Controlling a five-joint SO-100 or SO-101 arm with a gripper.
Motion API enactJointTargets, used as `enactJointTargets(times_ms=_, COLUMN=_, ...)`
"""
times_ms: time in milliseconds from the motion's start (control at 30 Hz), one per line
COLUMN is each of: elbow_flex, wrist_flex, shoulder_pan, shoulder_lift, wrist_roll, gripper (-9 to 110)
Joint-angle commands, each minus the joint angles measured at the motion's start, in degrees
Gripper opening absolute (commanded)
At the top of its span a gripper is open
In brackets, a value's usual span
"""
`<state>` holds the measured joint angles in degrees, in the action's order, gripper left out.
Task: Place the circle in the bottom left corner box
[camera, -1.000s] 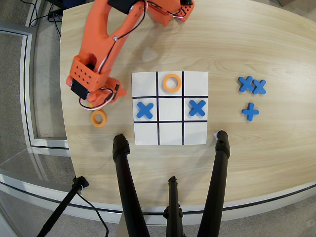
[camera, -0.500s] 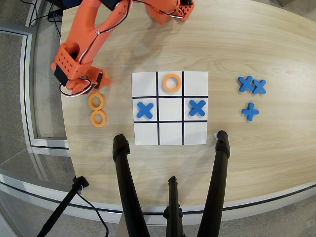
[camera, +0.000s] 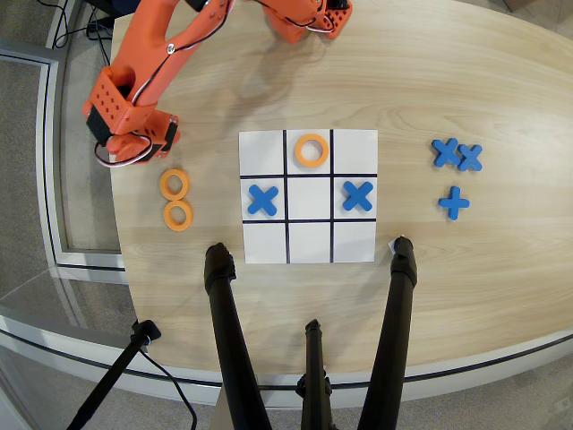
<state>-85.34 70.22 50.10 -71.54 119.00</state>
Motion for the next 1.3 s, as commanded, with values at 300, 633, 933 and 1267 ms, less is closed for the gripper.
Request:
enactJointTargets(times_ms=300, elbow_flex=-7.03, wrist_flex=23.73, shoulder_pan=-30.85, shoulder_lift=-36.74, wrist_roll=-23.55, gripper=0)
enactJointTargets(times_ms=633, elbow_flex=-33.22, wrist_flex=11.78, shoulder_pan=-72.69, shoulder_lift=-61.35, wrist_roll=-47.29, gripper=0)
enactJointTargets(times_ms=933, elbow_flex=-34.28, wrist_flex=-1.05, shoulder_pan=-85.87, shoulder_lift=-46.05, wrist_roll=-55.28, gripper=0)
enactJointTargets(times_ms=1267, elbow_flex=-34.8, wrist_flex=-9.76, shoulder_pan=-78.93, shoulder_lift=-33.13, wrist_roll=-53.79, gripper=0)
